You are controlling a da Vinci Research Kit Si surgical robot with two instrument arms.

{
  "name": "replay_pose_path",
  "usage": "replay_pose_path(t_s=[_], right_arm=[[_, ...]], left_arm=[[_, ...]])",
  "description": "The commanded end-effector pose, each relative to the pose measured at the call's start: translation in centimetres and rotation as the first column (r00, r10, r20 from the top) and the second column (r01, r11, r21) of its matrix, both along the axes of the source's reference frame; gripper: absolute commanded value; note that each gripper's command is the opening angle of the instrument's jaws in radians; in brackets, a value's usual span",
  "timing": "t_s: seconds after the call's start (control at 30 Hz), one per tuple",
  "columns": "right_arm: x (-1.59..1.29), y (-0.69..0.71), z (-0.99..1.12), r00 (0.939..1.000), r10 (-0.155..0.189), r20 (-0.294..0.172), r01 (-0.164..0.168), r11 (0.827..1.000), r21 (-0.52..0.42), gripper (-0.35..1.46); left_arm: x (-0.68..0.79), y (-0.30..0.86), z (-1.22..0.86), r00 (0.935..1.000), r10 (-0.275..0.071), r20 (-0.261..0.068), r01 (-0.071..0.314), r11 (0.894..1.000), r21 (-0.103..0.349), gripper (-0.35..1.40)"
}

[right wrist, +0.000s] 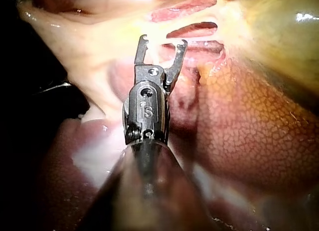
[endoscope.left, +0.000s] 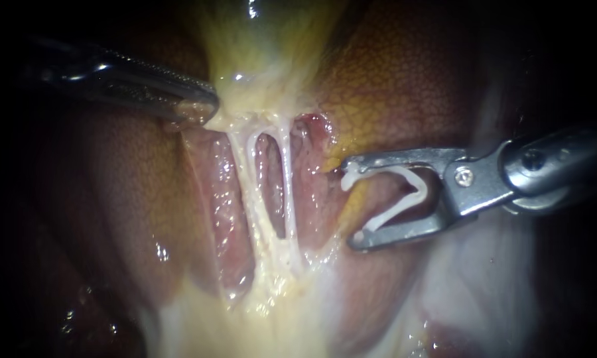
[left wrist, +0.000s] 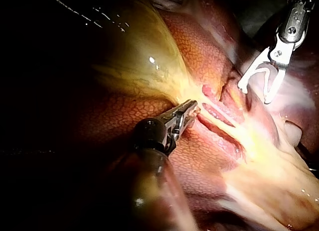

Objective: Clipping first clip left tube

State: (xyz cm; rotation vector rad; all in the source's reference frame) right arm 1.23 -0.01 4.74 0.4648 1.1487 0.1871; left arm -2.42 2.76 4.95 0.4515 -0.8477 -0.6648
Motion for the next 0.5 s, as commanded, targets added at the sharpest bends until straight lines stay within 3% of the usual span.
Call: replay_pose_path(t_s=[0.03, 0.5], right_arm=[[0.03, 0.0, 0.01, 1.0, 0.001, -0.007, 0.0, 1.0, 0.006, 0.51], [0.38, -0.21, 0.54, 0.9989, -0.023, -0.04, 0.029, 0.99, 0.141, 0.51]], left_arm=[[0.0, 0.0, 0.0, 1.0, 0.0, 0.0, 0.0, 1.0, 0.0, -0.35], [0.0, 0.0, 0.0, 1.0, 0.0, 0.0, 0.0, 1.0, 0.0, -0.35]])
